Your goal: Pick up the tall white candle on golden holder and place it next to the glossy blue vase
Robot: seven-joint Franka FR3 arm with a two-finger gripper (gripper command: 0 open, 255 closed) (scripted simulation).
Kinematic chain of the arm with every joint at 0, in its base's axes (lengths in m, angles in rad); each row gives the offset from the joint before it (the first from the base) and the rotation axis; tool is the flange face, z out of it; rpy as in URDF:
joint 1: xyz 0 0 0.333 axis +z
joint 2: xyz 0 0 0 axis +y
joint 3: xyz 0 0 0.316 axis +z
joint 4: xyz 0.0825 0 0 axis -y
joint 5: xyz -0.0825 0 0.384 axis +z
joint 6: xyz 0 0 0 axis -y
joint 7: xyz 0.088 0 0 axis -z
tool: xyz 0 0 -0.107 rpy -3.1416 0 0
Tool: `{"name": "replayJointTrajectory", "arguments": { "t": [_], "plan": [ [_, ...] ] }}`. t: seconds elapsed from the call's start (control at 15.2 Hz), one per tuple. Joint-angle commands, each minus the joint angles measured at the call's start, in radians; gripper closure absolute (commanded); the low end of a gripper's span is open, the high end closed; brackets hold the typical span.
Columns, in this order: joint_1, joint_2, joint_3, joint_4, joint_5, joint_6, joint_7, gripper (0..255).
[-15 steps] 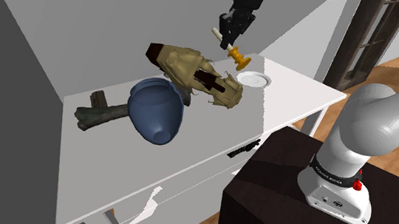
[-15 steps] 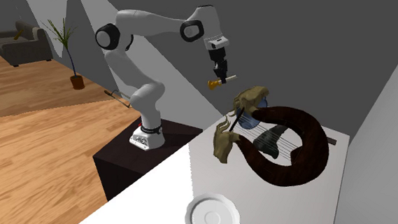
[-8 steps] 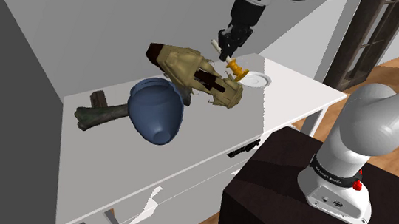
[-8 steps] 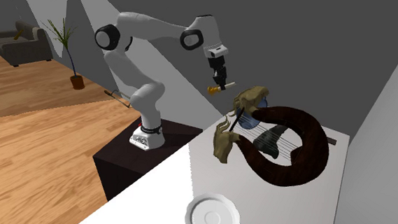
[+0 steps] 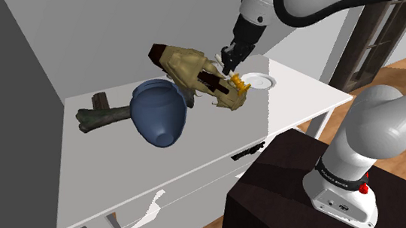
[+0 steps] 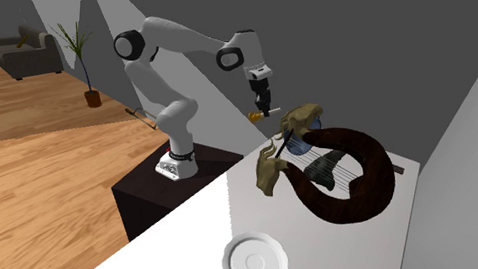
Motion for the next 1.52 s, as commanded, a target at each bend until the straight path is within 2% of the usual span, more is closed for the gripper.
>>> {"name": "replayJointTrajectory", "arguments": {
  "t": [0.0, 1.45],
  "plan": [
    [0.0, 0.006, 0.0, -0.026, 0.002, 0.032, -0.004, 255],
    [0.016, 0.125, 0.04, -0.26, 0.035, 0.385, -0.001, 255]
  ]
}}
